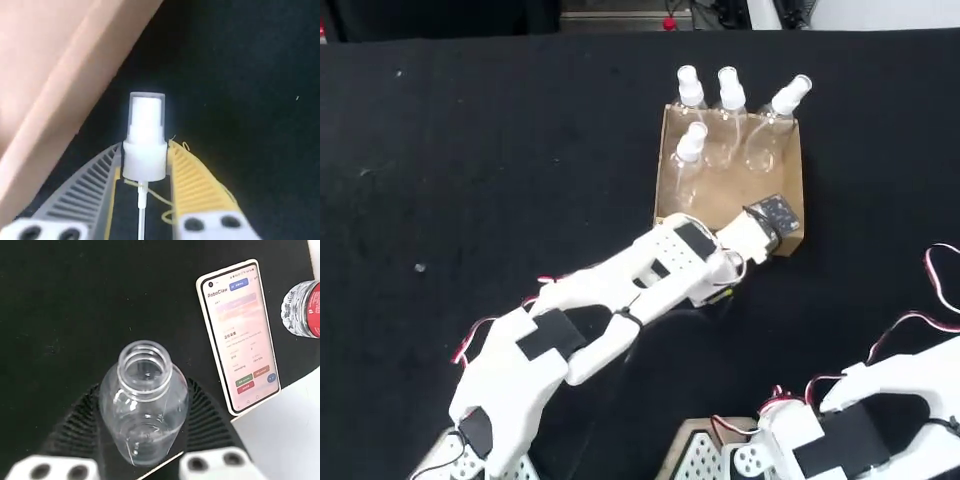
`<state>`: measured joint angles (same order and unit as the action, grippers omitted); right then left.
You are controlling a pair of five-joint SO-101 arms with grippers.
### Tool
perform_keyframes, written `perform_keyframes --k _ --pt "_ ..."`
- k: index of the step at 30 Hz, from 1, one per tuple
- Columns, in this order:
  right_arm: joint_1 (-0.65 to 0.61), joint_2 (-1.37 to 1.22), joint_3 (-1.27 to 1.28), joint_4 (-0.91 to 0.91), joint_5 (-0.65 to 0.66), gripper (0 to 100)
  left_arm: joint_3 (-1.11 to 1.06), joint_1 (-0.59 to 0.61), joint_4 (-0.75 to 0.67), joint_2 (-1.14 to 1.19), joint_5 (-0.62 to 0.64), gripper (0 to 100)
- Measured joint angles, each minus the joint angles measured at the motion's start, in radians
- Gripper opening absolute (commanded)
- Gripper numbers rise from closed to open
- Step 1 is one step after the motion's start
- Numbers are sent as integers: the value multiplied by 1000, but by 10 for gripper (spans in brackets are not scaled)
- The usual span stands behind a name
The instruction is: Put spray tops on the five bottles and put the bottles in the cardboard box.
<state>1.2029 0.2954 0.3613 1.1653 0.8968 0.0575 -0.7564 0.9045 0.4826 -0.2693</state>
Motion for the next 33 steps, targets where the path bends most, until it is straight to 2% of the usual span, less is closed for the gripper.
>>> perform_keyframes --k 4,8,12,19,24,28,30,33 --pt "-2 0 28 -8 0 11 -3 3 129 -28 0 30" --pt "-3 0 48 -8 0 11 -126 15 265 -150 2 30" --pt "-11 0 51 -8 0 11 -353 132 304 -345 2 30" --pt "-153 0 69 58 0 11 -605 525 304 -701 -130 30" --pt "-282 3 72 110 -83 11 -655 918 292 -862 -198 30" --pt "-373 48 74 163 -146 11 -698 1221 189 -875 -203 30" --pt "-420 117 86 192 -180 11 -724 1318 143 -867 -209 30" --pt "-491 215 146 207 -224 11 -735 1386 89 -812 -212 30"
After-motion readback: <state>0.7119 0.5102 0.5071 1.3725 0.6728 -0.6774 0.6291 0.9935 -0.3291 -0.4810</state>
